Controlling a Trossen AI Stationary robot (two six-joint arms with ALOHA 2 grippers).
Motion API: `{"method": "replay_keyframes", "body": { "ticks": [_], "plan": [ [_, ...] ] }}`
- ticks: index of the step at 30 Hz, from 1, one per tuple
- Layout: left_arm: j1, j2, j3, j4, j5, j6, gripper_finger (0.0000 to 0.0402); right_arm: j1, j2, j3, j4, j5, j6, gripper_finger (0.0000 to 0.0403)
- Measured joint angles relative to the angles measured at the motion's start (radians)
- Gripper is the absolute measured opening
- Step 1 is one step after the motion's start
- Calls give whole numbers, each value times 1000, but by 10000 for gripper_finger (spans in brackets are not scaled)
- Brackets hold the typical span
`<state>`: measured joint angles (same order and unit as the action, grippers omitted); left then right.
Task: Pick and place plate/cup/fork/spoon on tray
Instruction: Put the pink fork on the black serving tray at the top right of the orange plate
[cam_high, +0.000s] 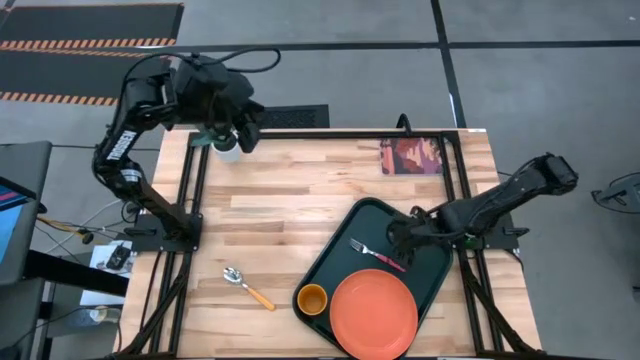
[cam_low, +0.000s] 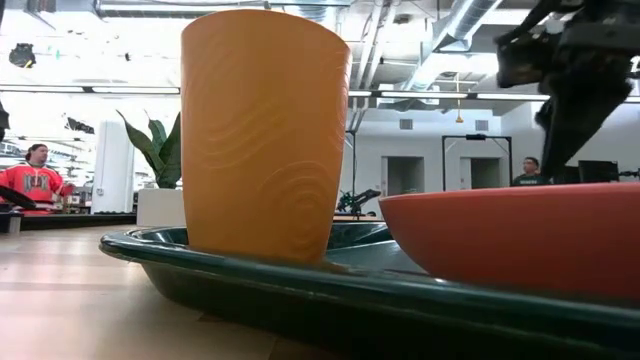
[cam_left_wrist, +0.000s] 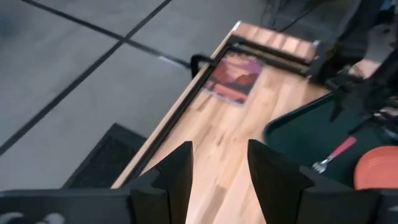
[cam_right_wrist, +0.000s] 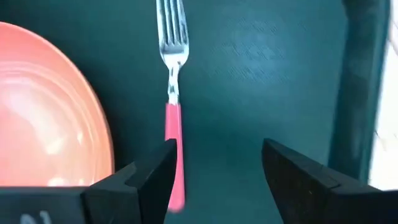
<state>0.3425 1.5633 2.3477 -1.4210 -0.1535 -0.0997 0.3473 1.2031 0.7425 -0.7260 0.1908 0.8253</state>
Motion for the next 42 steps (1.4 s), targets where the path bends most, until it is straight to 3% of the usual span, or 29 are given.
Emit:
{"method": "replay_keyframes", "body": {
  "ticks": [9, 18, 31, 42],
  "plan": [
    [79, 33, -1, -91, 15, 80, 142, -27, 121, 1, 192, -9, -67, 260],
    [175, 28, -1, -64, 113, 138, 142, -32, 226, 1, 304, -23, -67, 260],
    [212, -73, -1, 41, 157, 183, 142, -36, 357, 77, 190, -85, -100, 260],
    [212, -92, -1, 35, 148, 87, 142, -41, 388, 91, 179, -88, -153, 260]
  ]
}}
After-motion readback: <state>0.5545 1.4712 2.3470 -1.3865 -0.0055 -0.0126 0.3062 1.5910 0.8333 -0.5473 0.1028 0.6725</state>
